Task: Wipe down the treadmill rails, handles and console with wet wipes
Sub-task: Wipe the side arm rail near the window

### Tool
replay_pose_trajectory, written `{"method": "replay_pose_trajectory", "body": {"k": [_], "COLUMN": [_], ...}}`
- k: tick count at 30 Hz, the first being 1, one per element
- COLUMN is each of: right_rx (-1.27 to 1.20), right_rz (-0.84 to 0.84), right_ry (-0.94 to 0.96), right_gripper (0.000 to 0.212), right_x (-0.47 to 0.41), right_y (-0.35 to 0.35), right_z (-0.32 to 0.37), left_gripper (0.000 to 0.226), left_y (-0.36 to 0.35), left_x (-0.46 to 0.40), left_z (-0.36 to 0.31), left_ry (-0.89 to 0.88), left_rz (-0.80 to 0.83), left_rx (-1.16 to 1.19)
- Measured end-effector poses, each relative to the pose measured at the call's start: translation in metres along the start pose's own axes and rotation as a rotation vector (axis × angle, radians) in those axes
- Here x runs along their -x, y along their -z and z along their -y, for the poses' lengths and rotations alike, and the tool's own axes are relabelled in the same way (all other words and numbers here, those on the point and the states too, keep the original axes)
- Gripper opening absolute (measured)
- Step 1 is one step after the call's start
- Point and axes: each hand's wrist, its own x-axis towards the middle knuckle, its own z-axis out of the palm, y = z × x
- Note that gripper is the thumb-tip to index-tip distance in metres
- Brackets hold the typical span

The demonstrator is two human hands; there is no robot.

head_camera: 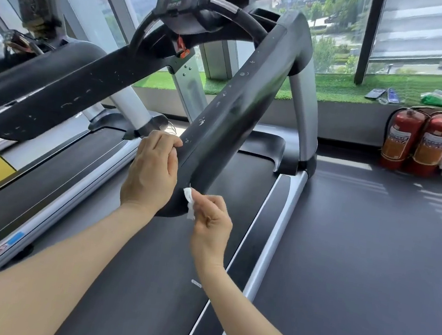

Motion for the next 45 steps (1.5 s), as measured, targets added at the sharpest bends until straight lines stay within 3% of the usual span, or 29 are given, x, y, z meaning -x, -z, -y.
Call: {"method": "replay_pose_trajectory", "body": {"k": [4,8,12,17,22,27,31,34,40,45], "right_rx": [-0.221,-0.178,-0.119,-0.135,-0.182,-0.016,-0.055,-0.078,0.022,0.120], "right_rz": [-0.166,-0.221,-0.209,-0.057,-0.224,-0.230,-0.078,0.040,-0.116,-0.067], "right_ry": [-0.327,-0.431,-0.431,-0.345,-0.360,-0.292,-0.256,-0.263,-0.206,-0.129], "right_gripper": [0.040,0.029,0.036,0.032,0.037,0.038,0.044,0.043,0.031,0.046], "right_x": [-0.037,-0.056,-0.017,0.011,-0.063,-0.071,-0.014,-0.020,-0.119,-0.085], "right_y": [0.011,0.001,-0.010,-0.012,0.001,-0.014,-0.014,-0.008,-0.009,-0.012], "right_z": [-0.006,-0.011,0.002,0.030,0.033,0.021,0.035,0.044,0.045,0.040], "left_gripper": [0.020,0.020,0.020,0.019,0.019,0.019,0.019,0.026,0.024,0.025], "left_y": [-0.001,-0.001,-0.001,0.000,0.001,0.000,0.002,0.004,0.018,0.029], "left_x": [0.001,0.000,0.000,-0.001,-0.001,-0.001,0.000,0.000,0.026,0.051], "left_z": [0.003,0.001,0.003,0.002,0.001,0.002,0.002,0.005,0.009,0.020], "left_ry": [-0.001,0.008,0.003,0.001,0.025,0.046,0.043,0.037,0.102,0.126], "left_rz": [-0.006,-0.011,-0.022,-0.021,-0.030,-0.025,-0.035,-0.030,-0.057,-0.080], "left_rx": [0.011,0.018,0.029,0.022,0.044,0.041,0.057,0.119,0.176,0.199]}}
